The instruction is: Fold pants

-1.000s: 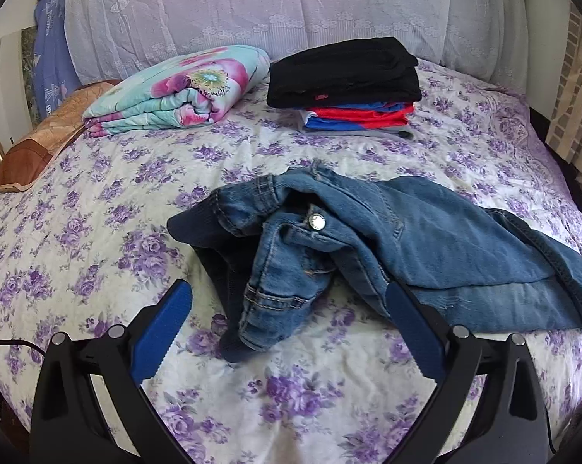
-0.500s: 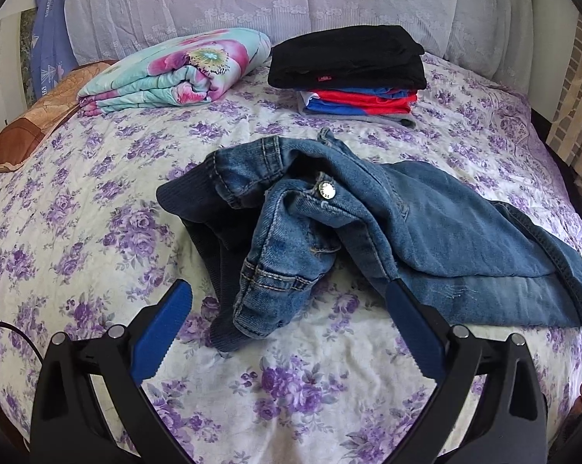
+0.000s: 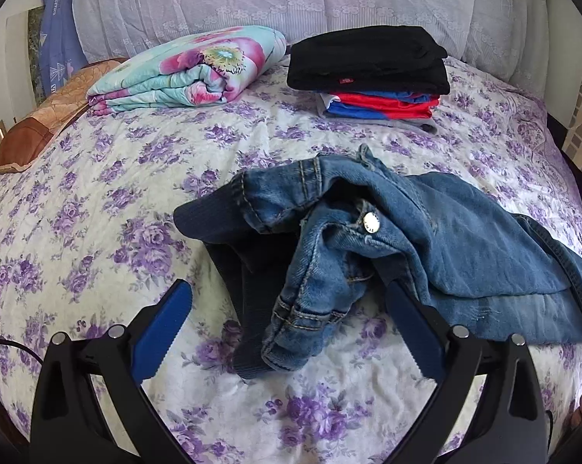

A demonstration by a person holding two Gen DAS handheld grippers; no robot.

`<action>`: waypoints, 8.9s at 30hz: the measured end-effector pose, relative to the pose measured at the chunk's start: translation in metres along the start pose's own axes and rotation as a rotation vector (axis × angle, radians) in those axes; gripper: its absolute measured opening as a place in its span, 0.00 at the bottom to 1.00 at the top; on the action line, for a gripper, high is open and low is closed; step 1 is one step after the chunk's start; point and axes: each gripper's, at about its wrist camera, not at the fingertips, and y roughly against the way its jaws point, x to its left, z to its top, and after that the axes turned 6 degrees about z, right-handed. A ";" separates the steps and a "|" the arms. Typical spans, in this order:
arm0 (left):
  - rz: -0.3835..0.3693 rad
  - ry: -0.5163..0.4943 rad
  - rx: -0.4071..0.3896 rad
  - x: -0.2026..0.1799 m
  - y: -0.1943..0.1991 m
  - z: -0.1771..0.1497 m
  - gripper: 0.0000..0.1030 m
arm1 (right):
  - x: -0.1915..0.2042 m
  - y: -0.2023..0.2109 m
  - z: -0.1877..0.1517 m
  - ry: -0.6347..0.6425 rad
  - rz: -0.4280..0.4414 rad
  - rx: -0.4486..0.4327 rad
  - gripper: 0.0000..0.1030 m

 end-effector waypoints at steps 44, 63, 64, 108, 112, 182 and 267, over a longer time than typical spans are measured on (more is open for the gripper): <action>0.002 -0.008 -0.003 -0.005 0.003 -0.007 0.95 | -0.003 0.003 -0.014 0.009 0.001 0.039 0.96; -0.120 0.033 0.018 0.019 0.004 0.002 0.95 | -0.009 0.002 -0.021 0.054 0.028 0.152 0.96; -0.130 0.037 0.014 0.022 0.005 0.004 0.95 | -0.009 0.001 -0.021 0.054 0.034 0.166 0.96; -0.153 0.086 0.093 0.029 -0.016 0.006 0.95 | 0.005 -0.017 -0.013 0.146 0.145 0.362 0.96; -0.152 0.061 0.082 0.026 -0.008 0.003 0.95 | -0.018 -0.053 0.013 0.140 0.016 0.380 0.96; 0.076 -0.490 -0.155 0.082 0.047 -0.047 0.74 | -0.032 -0.028 0.001 0.038 0.074 0.243 0.96; -0.241 0.105 0.317 0.105 -0.156 0.115 0.80 | -0.047 -0.128 0.092 -0.037 -0.035 0.366 0.97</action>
